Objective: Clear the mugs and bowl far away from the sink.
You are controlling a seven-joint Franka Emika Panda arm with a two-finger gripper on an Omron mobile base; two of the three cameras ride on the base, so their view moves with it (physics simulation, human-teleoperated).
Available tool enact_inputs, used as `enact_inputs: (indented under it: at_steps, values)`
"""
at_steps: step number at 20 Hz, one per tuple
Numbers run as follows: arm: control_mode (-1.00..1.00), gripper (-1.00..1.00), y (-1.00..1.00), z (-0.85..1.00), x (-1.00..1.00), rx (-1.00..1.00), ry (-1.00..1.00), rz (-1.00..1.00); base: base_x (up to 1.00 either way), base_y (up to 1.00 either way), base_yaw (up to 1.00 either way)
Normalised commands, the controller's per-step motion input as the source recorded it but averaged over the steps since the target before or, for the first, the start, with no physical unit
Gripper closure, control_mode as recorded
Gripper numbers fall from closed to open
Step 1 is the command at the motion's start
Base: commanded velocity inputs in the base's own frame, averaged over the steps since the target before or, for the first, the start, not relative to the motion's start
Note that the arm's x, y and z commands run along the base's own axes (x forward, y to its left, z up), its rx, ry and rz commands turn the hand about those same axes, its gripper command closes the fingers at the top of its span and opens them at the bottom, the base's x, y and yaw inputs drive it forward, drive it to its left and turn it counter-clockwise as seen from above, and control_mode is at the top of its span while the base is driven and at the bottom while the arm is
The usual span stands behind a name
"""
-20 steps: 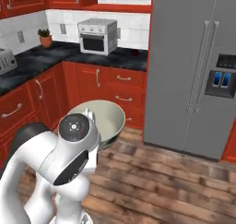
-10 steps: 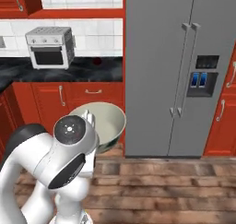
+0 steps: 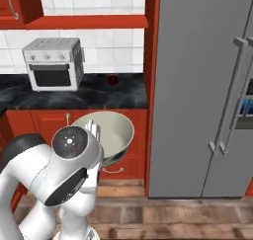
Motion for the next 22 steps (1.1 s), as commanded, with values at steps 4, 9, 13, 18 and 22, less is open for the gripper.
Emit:
enact_inputs:
  at_steps: [4, 9, 13, 18, 22]
  values:
    - [1.00, 1.00, 0.00, 0.00, 0.00, 0.00, 0.00, 0.00, 1.00, 0.08, 0.04]
    - [1.00, 1.00, 0.00, 0.00, 0.00, 0.00, 0.00, 0.00, 1.00, 0.28, 0.04]
    - [1.00, 1.00, 0.00, 0.00, 0.00, 0.00, 0.00, 0.00, 1.00, 0.81, 0.01]
    - [1.00, 1.00, 0.00, 0.00, 0.00, 0.00, 0.00, 0.00, 1.00, 0.83, -0.01]
    - [1.00, 1.00, 0.00, 0.00, 0.00, 0.00, 0.00, 0.00, 0.71, 0.74, -0.03]
